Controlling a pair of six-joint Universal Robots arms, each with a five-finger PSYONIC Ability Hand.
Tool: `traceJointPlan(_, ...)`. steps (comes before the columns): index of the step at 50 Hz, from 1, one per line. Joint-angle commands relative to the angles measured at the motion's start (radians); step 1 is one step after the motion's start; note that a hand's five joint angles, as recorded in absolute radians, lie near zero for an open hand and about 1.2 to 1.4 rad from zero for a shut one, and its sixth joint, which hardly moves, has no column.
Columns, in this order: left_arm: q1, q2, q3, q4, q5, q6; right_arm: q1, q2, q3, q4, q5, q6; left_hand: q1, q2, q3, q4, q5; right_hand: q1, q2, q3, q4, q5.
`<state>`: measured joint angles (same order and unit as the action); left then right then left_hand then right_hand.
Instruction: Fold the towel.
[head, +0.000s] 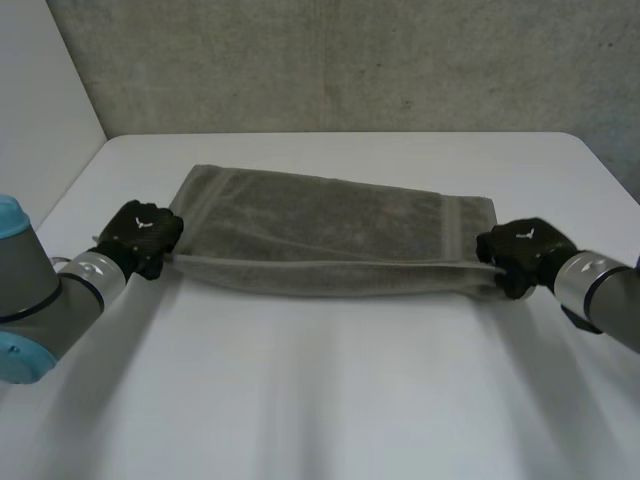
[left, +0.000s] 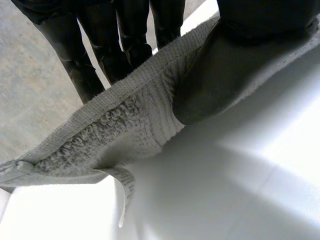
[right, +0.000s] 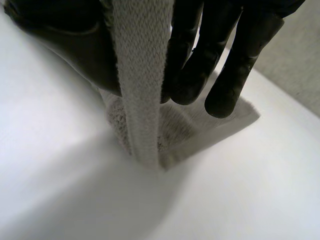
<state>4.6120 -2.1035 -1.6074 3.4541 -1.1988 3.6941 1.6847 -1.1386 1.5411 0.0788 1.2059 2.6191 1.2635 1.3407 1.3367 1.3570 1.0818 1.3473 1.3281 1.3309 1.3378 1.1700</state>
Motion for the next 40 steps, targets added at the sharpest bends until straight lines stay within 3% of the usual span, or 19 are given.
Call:
traceJointPlan(1,-0.004,0.155,-0.037,-0.016,0.002,-0.051,-0.063,-0.177,-0.03,0.108,-0.038,0.002,0.133,0.056,0.06,0.039,0.14,0.049,0.068,0.065,0.058,0.052)
traceJointPlan(8,-0.001,0.425,-0.086,-0.021,0.008,-0.227,-0.148,-0.314,-0.091,0.233,-0.143,-0.004,0.133,0.056,0.06,0.039,0.14,0.049,0.068,0.065,0.058,0.052)
traceJointPlan(10,-0.001,0.46,-0.091,-0.021,0.01,-0.25,-0.183,-0.334,-0.14,0.284,-0.195,-0.013,0.133,0.056,0.06,0.039,0.14,0.049,0.068,0.065,0.058,0.052)
traceJointPlan(17,0.019,0.494,-0.088,-0.023,0.012,-0.273,-0.186,-0.322,-0.213,0.297,-0.206,-0.037,0.133,0.056,0.06,0.039,0.14,0.049,0.068,0.065,0.058,0.052)
traceJointPlan(24,0.019,0.308,-0.03,-0.026,0.008,-0.269,-0.154,-0.161,-0.274,0.295,-0.175,-0.105,0.133,0.056,0.06,0.039,0.14,0.049,0.068,0.065,0.058,0.052)
traceJointPlan(29,0.002,0.165,0.056,-0.042,0.007,-0.269,-0.076,0.009,-0.346,0.294,-0.068,-0.201,0.133,0.056,0.06,0.039,0.14,0.049,0.068,0.065,0.058,0.052)
traceJointPlan(40,-0.022,-0.134,0.361,-0.07,-0.007,-0.27,-0.005,0.232,-0.473,0.159,0.001,-0.188,0.133,0.056,0.06,0.039,0.14,0.049,0.068,0.065,0.058,0.052)
